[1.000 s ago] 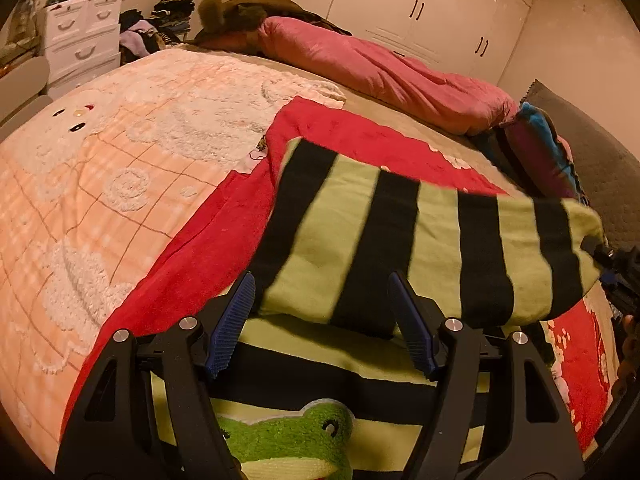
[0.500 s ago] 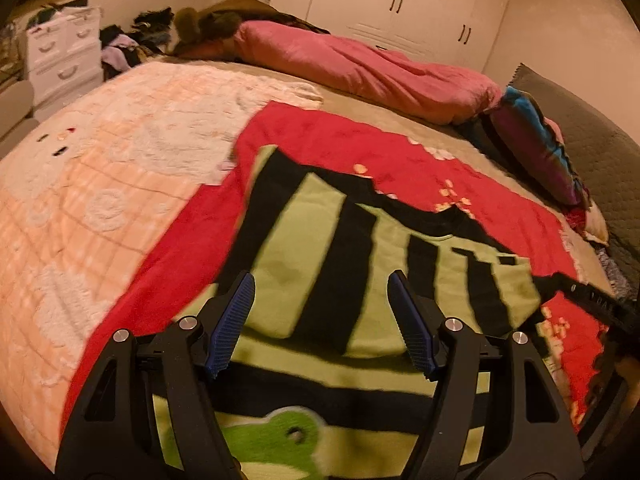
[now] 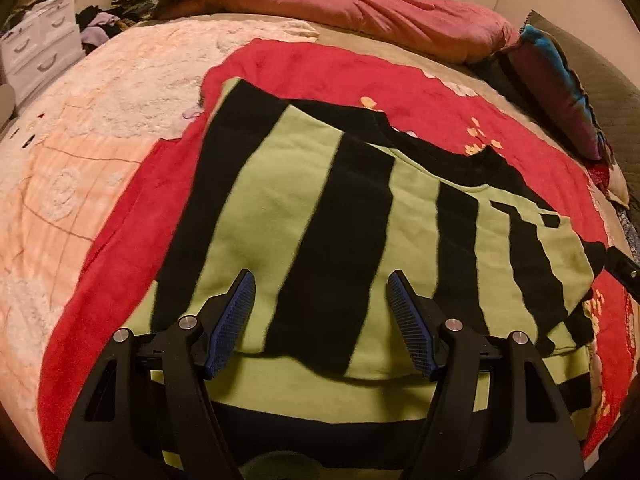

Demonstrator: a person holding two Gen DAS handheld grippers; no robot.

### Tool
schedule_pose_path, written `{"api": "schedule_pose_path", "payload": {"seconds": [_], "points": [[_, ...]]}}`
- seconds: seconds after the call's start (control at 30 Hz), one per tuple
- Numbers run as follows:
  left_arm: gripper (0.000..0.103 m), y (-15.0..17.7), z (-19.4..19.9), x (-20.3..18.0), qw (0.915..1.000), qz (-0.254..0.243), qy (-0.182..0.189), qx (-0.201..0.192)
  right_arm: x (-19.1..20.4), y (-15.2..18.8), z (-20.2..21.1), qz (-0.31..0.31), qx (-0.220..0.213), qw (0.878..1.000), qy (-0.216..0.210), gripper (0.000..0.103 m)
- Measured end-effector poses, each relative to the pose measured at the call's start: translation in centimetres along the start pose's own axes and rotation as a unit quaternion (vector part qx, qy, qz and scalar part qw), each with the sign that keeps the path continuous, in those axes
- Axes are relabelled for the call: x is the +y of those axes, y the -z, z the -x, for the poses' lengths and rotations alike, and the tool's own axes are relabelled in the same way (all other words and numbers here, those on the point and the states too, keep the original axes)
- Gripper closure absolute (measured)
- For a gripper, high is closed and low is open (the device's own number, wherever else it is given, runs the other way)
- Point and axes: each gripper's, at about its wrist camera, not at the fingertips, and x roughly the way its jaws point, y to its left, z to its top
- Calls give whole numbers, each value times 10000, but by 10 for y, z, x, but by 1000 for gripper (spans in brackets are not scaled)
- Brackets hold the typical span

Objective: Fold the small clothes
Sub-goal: 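Carry the black cuff with the right gripper and lay it on the sweater body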

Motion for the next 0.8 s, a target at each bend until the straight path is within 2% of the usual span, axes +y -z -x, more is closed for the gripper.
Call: {"api": "schedule_pose_path", "payload": {"seconds": [0.07, 0.13, 0.17, 0.2, 0.27, 0.47, 0.6, 0.67, 0.7, 0.8], "points": [[42, 1, -2, 5, 10000, 83, 30, 14, -2, 0, -9, -16, 128, 9999, -65, 63], [41, 2, -4, 9, 9999, 131, 61, 20, -3, 1, -12, 54, 145, 9994, -307, 54], [41, 2, -3, 10, 9999, 139, 85, 0, -3, 1, -12, 122, 140, 9992, -340, 47], [41, 2, -2, 10, 9999, 138, 80, -13, -2, 2, -11, 261, 128, 9990, -339, 39], [41, 3, 2, 10, 9998, 144, 83, -76, -2, 4, -10, 491, 110, 9985, -233, 35], [41, 0, 26, 10, 9968, 259, 461, -593, -1, 8, -16, 1016, 241, 9938, -371, 35], [41, 2, 36, -8, 9944, -117, 558, -894, -4, 8, -31, 1132, 420, 9915, -477, 35], [41, 3, 30, -18, 9948, -302, 592, -770, -6, 7, -34, 1125, 495, 9905, -611, 36], [41, 4, 25, -20, 9954, -355, 568, -681, -8, 6, -33, 1087, 557, 9893, -794, 47], [41, 7, 4, -22, 9982, -362, 410, -257, -14, 5, -26, 973, 685, 9866, -1114, 57]]}}
